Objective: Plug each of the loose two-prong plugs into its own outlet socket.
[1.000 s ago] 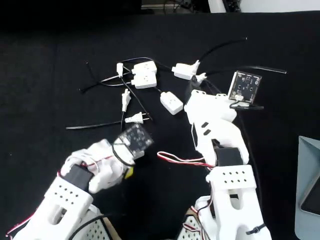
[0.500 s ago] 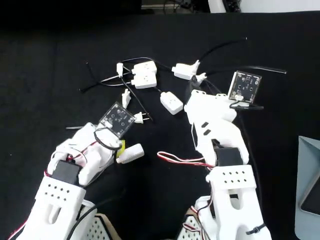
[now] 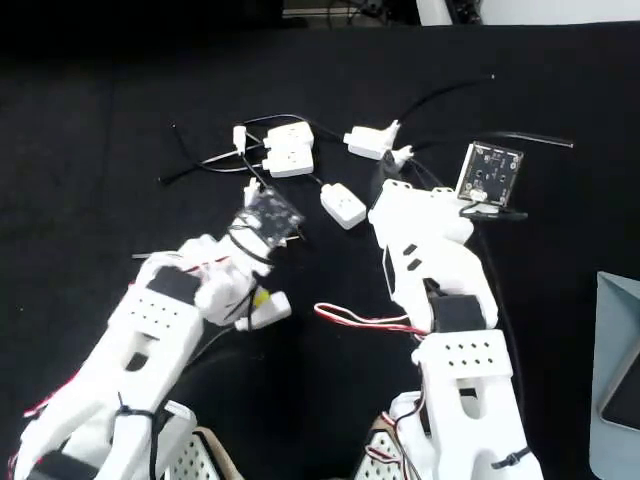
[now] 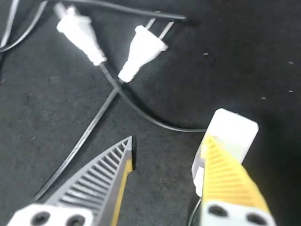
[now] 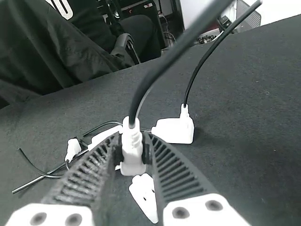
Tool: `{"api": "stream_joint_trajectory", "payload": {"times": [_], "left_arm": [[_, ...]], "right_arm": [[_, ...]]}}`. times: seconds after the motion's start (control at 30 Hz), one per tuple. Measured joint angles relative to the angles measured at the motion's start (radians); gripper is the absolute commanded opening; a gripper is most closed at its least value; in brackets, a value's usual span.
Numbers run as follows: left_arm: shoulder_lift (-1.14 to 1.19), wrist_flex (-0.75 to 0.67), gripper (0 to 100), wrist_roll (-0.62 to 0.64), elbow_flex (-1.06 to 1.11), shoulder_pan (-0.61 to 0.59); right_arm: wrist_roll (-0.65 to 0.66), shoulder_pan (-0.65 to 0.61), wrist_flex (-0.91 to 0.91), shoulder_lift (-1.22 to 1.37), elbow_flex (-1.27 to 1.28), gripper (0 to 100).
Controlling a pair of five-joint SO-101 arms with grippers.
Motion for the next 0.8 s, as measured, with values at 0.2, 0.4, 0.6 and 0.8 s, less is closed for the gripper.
{"api": "stream_joint_trajectory", "payload": {"times": [0.2,0.4,0.6,0.8], "left_arm": [[0.029,0.049,23,0.002,-0.008,0.121],[0.029,0.075,23,0.06,0.026,0.221],[0.029,0.075,23,0.083,0.034,0.252],[0.029,0.216,26,0.086,-0.068,0.233]], "right_arm": [[0.0,0.0,0.0,0.0,0.0,1.4],[0.0,0.0,0.0,0.0,0.0,1.4],[0.0,0.0,0.0,0.0,0.0,1.4],[0.0,0.0,0.0,0.0,0.0,1.4]]}}
